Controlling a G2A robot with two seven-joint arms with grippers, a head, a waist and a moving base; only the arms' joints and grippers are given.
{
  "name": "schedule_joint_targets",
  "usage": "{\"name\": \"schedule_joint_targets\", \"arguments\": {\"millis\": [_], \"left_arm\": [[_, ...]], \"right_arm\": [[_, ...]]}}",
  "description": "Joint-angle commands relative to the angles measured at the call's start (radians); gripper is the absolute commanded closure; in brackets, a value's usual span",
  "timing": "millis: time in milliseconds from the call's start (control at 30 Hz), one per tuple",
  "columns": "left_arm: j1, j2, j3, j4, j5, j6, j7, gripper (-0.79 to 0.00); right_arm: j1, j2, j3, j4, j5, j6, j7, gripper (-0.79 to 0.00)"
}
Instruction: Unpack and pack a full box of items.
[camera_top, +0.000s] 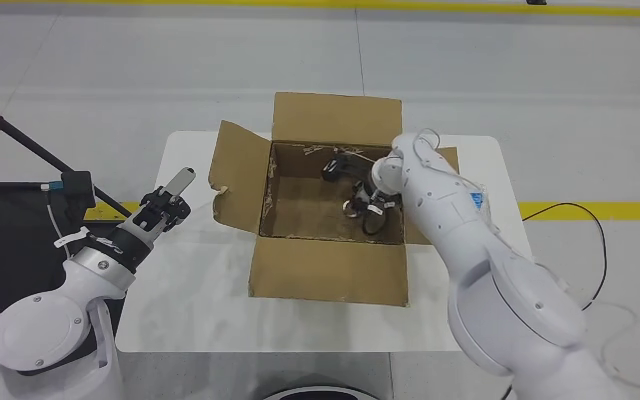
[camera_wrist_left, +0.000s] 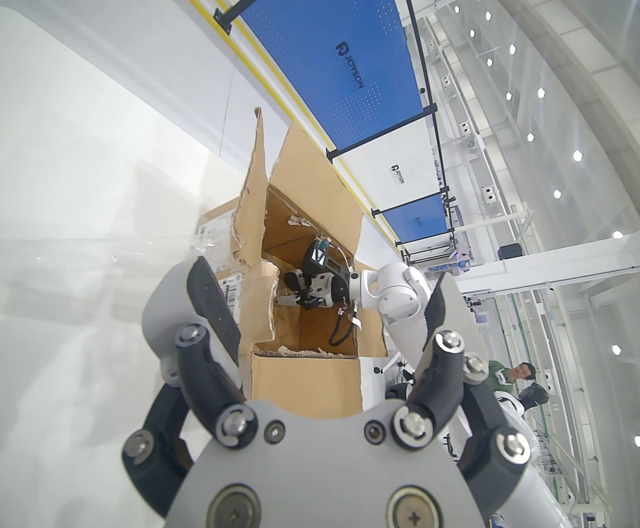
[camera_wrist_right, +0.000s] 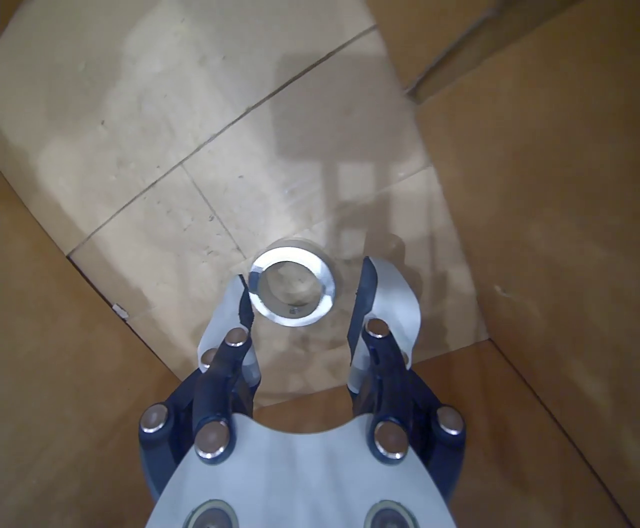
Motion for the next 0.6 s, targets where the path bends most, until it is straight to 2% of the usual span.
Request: {"name": "schedule_joint_targets", "arguments": {"millis": [0, 133, 233, 567], "left_arm": [[0.0, 0.0, 0.0, 0.0, 0.0, 0.0, 0.0, -0.785], [0.0, 0.0, 0.0, 0.0, 0.0, 0.0, 0.0, -0.785], [0.0, 0.0, 0.0, 0.0, 0.0, 0.0, 0.0, -0.785], [0.0, 0.0, 0.0, 0.0, 0.0, 0.0, 0.0, -0.785]], "right_arm": [[0.002, 0.002, 0.003, 0.002, -0.001, 0.018, -0.015, -0.483], [0.0, 0.006, 0.01, 0.003, 0.001, 0.044, -0.024, -0.449], [-0.004, 0.007, 0.012, 0.002, -0.003, 0.069, -0.008, -0.388], [-0.012, 0.009, 0.022, -0.008, 0.0, 0.064, 0.032, -0.372]]}}
